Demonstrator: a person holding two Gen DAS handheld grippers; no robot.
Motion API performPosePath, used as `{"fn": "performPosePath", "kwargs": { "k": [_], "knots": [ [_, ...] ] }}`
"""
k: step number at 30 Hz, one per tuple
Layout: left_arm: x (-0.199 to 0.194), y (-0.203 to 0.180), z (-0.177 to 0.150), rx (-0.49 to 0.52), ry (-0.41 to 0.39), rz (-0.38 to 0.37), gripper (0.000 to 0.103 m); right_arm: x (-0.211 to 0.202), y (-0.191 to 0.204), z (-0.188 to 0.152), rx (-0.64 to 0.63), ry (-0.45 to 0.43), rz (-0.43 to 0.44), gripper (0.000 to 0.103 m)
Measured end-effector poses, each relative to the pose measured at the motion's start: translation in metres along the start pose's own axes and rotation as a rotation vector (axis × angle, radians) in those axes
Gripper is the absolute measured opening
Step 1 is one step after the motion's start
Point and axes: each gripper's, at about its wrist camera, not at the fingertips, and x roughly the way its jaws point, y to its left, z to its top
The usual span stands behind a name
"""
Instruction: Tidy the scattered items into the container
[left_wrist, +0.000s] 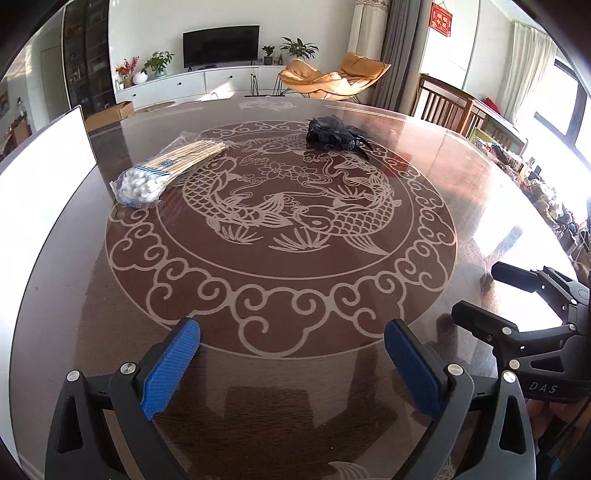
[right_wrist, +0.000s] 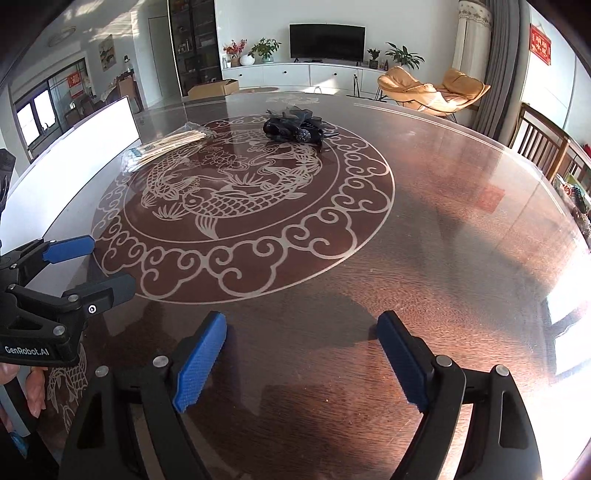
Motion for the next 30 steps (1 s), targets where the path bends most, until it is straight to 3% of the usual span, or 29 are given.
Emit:
{"fn": "performPosePath", "kwargs": {
  "k": [30],
  "knots": [
    [0.0023, -0.0086, 0.0001, 0.046, 0.027, 0.069, 0.103, -0.0001, 0.0006, 0.0004, -0.001, 0.000, 0.000, 0.085]
  ]
}}
